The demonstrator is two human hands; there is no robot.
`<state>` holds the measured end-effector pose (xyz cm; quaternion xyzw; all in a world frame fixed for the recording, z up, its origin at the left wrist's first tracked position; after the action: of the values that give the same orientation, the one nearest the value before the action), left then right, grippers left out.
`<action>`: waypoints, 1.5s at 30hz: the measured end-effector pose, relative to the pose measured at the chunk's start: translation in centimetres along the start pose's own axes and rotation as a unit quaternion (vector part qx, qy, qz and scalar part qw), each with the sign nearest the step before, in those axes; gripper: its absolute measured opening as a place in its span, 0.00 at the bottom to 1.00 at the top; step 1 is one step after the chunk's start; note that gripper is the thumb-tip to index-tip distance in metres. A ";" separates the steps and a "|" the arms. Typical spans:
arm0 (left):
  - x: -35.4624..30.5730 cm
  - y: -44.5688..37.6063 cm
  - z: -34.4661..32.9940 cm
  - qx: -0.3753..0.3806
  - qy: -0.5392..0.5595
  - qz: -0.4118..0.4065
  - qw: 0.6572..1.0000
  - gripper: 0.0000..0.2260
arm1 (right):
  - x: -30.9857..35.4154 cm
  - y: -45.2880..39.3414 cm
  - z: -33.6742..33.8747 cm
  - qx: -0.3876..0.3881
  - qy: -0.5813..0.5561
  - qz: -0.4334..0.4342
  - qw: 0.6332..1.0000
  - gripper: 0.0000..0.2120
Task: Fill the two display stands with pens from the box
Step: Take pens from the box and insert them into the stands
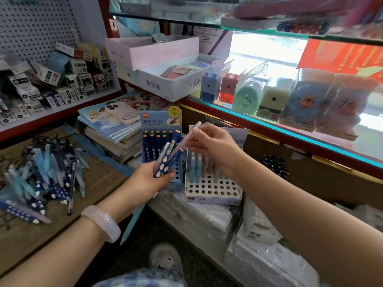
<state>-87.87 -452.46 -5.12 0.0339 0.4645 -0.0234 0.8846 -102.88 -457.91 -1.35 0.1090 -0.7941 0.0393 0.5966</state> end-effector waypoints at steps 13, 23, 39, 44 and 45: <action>1.2 0.2 0.5 -0.037 -0.052 0.052 0.997 0.08 | 1.6 -0.1 7.2 -0.120 0.373 0.159 0.906 0.06; 1.3 0.6 0.5 -0.029 -0.091 0.045 0.994 0.08 | -1.3 -0.6 7.6 -0.120 0.444 0.141 0.877 0.06; 3.1 0.5 0.8 -0.032 -0.087 0.076 0.993 0.04 | -2.9 -0.9 7.8 -0.147 0.518 0.141 0.831 0.10; 2.5 0.6 0.8 -0.031 -0.092 0.068 0.993 0.05 | -2.8 -1.3 7.0 -0.145 0.518 0.138 0.832 0.13; 2.5 0.7 0.7 -0.029 -0.094 0.067 0.993 0.04 | -2.7 -1.2 7.0 -0.148 0.512 0.148 0.833 0.14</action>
<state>-85.82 -451.88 -6.70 0.0366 0.3764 0.0461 0.9246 -108.51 -460.07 -5.99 -0.1346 -0.3784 0.0595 0.9139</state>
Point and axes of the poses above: each hand's wrist, its own y-axis away from the middle knuckle, its own z-axis out of the back of the hand, x = y × z, the point moved 8 cm from there along -y, towards the middle knuckle, and after that the axes turned 12 degrees about -y, right-handed, at the moved point
